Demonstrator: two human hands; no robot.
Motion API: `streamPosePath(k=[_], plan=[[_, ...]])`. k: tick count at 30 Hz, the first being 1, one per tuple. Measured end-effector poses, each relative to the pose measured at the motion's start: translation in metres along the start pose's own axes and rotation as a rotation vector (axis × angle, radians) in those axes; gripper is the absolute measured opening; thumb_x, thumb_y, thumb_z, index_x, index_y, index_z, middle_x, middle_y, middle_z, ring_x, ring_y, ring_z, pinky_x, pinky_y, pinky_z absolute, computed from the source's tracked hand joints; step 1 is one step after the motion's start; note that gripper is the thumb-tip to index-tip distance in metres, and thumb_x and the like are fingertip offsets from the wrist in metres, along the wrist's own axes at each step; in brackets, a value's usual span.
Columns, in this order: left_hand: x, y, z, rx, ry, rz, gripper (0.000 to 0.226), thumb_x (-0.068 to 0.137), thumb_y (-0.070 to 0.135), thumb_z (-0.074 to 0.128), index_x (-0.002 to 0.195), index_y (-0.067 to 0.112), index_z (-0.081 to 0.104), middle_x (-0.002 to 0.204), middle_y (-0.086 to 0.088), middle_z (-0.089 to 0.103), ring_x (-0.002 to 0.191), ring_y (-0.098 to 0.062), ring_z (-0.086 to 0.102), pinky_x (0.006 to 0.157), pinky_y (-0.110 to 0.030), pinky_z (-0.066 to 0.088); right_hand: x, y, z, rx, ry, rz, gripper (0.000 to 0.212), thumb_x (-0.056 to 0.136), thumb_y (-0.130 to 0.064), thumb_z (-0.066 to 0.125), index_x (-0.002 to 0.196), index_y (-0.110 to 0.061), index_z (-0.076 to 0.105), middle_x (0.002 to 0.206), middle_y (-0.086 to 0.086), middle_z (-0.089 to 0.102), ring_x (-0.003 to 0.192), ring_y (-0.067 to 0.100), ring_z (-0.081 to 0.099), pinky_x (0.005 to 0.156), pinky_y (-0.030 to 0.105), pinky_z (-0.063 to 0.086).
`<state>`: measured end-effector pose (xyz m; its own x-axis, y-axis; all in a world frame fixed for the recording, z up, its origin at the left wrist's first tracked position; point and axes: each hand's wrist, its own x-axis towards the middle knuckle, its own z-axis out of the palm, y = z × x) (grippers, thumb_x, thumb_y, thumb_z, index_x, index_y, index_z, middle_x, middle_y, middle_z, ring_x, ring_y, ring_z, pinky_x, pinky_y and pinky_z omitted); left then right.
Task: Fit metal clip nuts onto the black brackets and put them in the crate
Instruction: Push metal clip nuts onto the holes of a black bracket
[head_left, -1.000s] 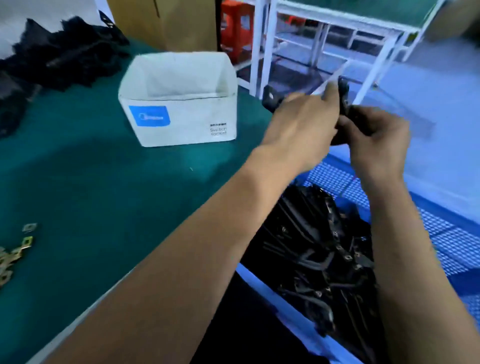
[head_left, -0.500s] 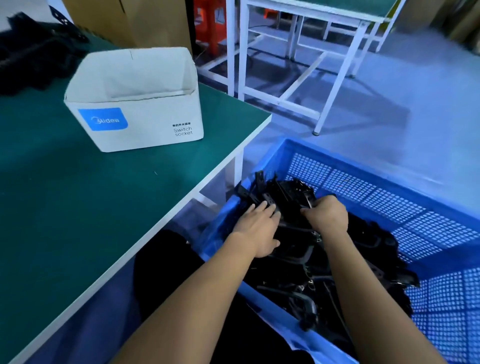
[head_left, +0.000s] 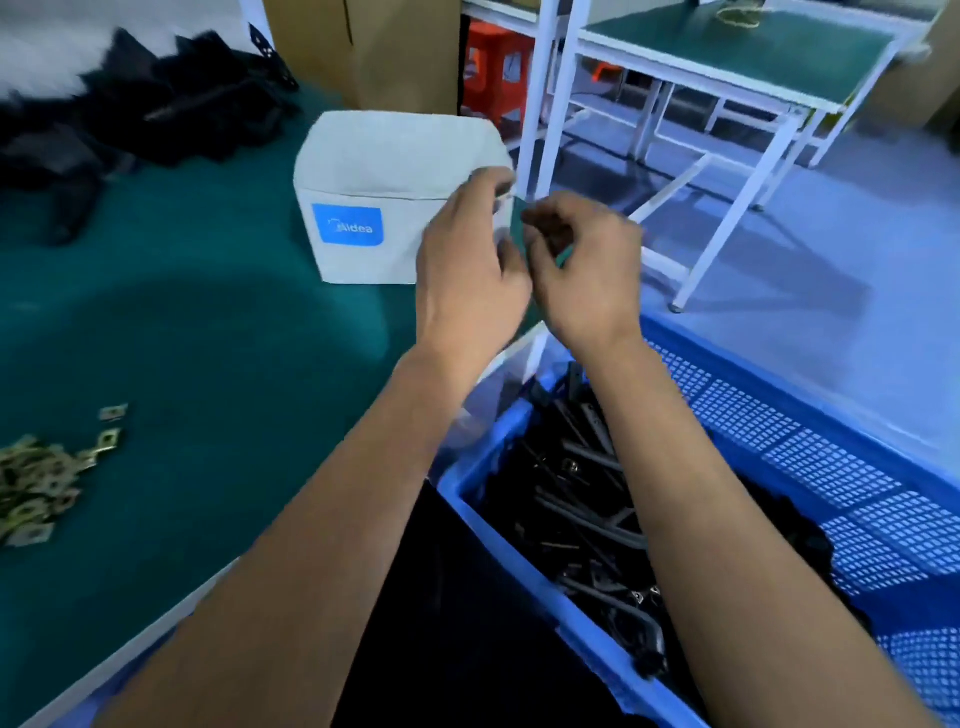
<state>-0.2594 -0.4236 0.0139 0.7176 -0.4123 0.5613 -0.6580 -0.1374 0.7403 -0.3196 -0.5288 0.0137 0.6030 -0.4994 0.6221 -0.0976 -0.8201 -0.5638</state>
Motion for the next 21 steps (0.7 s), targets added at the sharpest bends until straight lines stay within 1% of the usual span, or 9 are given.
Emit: streamPosePath(k=[5,8,10,12,13,15,17,19,21], plan=[[0.012,-0.029,-0.11,0.06,0.295,-0.082,0.044,0.073,-0.002,0.047,0.111,0.013,0.064,0.107,0.005,0.068,0.101,-0.014,0.064,0.086,-0.04,0.056,0.003,-0.101,0.085,0.207,-0.164,-0.152,0.012,0.088,-0.02,0.061,0.09,-0.018,0.073,0.079,-0.008,0.071,0.07,0.013,0.063,0.066,0.035,0.052],[0.005,-0.059,-0.183,0.202,0.416,-0.167,0.035,0.073,0.002,0.049,0.102,0.015,0.064,0.1,0.007,0.068,0.093,-0.013,0.065,0.084,-0.035,0.055,-0.01,-0.166,0.139,0.287,-0.333,-0.218,0.012,0.086,-0.017,0.061,0.092,-0.016,0.071,0.077,-0.006,0.066,0.074,0.011,0.058,0.065,0.033,0.048],[-0.004,-0.083,-0.231,0.321,0.459,-0.284,0.032,0.075,0.003,0.052,0.102,0.015,0.065,0.1,0.006,0.068,0.095,-0.014,0.064,0.088,-0.032,0.052,-0.019,-0.207,0.176,0.218,-0.501,-0.289,0.02,0.083,-0.02,0.057,0.098,-0.017,0.07,0.088,0.004,0.073,0.083,0.024,0.068,0.068,0.035,0.048],[-0.018,-0.104,-0.271,0.422,0.471,-0.42,0.03,0.079,0.005,0.056,0.105,0.017,0.065,0.105,0.004,0.068,0.101,-0.016,0.063,0.09,-0.029,0.048,-0.026,-0.241,0.21,0.077,-0.654,-0.373,0.025,0.082,-0.021,0.056,0.103,-0.017,0.069,0.098,0.011,0.074,0.095,0.036,0.067,0.07,0.036,0.043],[-0.026,-0.113,-0.289,0.449,0.49,-0.485,0.03,0.08,0.006,0.058,0.107,0.017,0.066,0.106,0.004,0.068,0.104,-0.017,0.062,0.089,-0.027,0.046,-0.03,-0.257,0.226,0.025,-0.717,-0.417,0.026,0.084,-0.02,0.059,0.107,-0.017,0.07,0.103,0.013,0.073,0.101,0.037,0.065,0.074,0.036,0.044],[-0.045,-0.131,-0.326,0.469,0.539,-0.584,0.029,0.082,0.008,0.059,0.109,0.016,0.066,0.105,0.006,0.066,0.105,-0.018,0.061,0.084,-0.023,0.042,-0.041,-0.288,0.257,-0.033,-0.82,-0.488,0.034,0.088,-0.02,0.065,0.122,-0.018,0.066,0.117,0.015,0.065,0.116,0.037,0.057,0.092,0.038,0.043],[-0.061,-0.146,-0.354,0.49,0.564,-0.658,0.029,0.083,0.009,0.058,0.11,0.015,0.066,0.103,0.007,0.064,0.106,-0.018,0.061,0.087,-0.024,0.043,-0.048,-0.307,0.285,-0.051,-0.847,-0.495,0.044,0.092,-0.019,0.066,0.135,-0.021,0.057,0.131,0.016,0.05,0.127,0.04,0.042,0.103,0.041,0.039],[-0.073,-0.158,-0.378,0.506,0.591,-0.726,0.029,0.084,0.01,0.058,0.111,0.016,0.067,0.104,0.008,0.065,0.107,-0.019,0.062,0.093,-0.027,0.047,-0.051,-0.32,0.308,-0.069,-0.829,-0.504,0.052,0.093,-0.02,0.068,0.142,-0.025,0.05,0.142,0.015,0.035,0.134,0.04,0.03,0.106,0.045,0.041],[-0.077,-0.166,-0.394,0.49,0.611,-0.768,0.03,0.084,0.011,0.058,0.112,0.017,0.067,0.104,0.008,0.065,0.106,-0.017,0.062,0.096,-0.029,0.048,-0.049,-0.331,0.325,-0.116,-0.811,-0.546,0.06,0.094,-0.028,0.068,0.149,-0.028,0.043,0.156,0.017,0.02,0.143,0.042,0.018,0.111,0.052,0.039]])
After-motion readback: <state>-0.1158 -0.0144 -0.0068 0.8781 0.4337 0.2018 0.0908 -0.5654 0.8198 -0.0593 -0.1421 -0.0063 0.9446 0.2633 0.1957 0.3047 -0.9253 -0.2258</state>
